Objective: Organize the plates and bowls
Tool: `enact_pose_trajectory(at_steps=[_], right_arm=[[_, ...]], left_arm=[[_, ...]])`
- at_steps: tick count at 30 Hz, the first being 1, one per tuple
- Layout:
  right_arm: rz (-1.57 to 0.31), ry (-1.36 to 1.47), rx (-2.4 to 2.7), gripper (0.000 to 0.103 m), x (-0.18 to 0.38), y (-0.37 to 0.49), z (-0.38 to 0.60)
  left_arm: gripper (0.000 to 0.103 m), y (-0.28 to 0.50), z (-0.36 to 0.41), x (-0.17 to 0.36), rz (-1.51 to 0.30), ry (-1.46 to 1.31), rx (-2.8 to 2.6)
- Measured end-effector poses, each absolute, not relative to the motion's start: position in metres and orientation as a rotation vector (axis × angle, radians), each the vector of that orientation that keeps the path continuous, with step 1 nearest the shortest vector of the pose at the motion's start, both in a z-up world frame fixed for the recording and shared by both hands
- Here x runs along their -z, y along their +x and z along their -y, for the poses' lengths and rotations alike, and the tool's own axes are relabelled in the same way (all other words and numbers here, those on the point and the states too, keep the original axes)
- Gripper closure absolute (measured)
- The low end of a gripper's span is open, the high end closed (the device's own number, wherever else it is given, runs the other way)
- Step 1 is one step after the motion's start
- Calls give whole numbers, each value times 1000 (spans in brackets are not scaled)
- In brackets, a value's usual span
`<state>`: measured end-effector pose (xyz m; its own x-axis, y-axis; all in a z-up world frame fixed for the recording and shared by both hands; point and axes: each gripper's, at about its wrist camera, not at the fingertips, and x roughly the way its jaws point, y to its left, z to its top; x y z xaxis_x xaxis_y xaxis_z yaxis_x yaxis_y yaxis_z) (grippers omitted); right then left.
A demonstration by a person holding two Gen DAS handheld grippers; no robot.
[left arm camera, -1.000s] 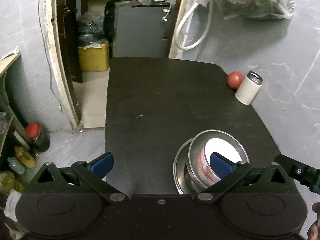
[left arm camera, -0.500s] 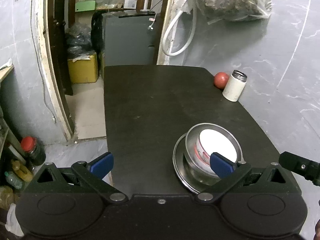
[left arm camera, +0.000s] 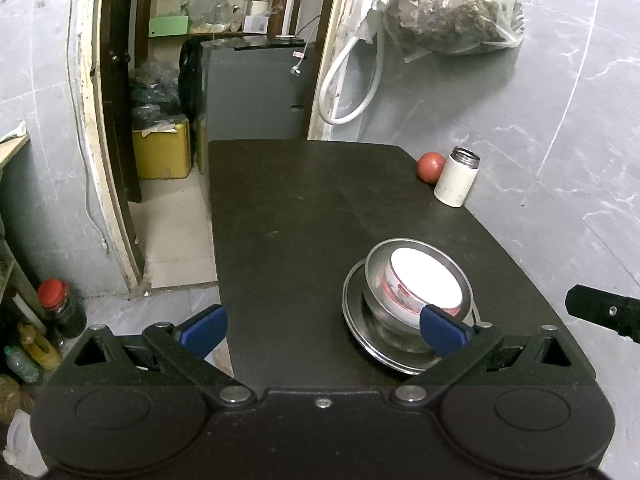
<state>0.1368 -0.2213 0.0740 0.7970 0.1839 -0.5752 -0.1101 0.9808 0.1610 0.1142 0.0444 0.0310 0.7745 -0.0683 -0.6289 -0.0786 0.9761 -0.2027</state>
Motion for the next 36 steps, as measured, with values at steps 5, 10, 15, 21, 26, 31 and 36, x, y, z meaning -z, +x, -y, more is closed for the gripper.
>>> enact_pose_trajectory(at_steps=[5,10,15,21,26,31,36], right_arm=[[-621,88,-146,0,-74,123,217],[-622,69,-150,0,-73,108,215],[-624,72,-155,0,-69,94,215],[-634,77,-159,0,-62,76,218],[-652,88,-156,0,-53,63,224],[-665,99,-150,0,-44,52,233],[-669,115,-150,0,-40,45,240]], left_arm=[[1,100,-44,-28,-677,-217,-11],[1,85,-42,-27,-665,-198,-20],[1,70,-41,-28,-655,-177,-28],[1,50,-35,-27,-644,-148,-31],[1,33,-27,-22,-641,-124,-20],[1,21,-17,-14,-646,-108,4],[1,13,-8,-13,-642,-84,16]])
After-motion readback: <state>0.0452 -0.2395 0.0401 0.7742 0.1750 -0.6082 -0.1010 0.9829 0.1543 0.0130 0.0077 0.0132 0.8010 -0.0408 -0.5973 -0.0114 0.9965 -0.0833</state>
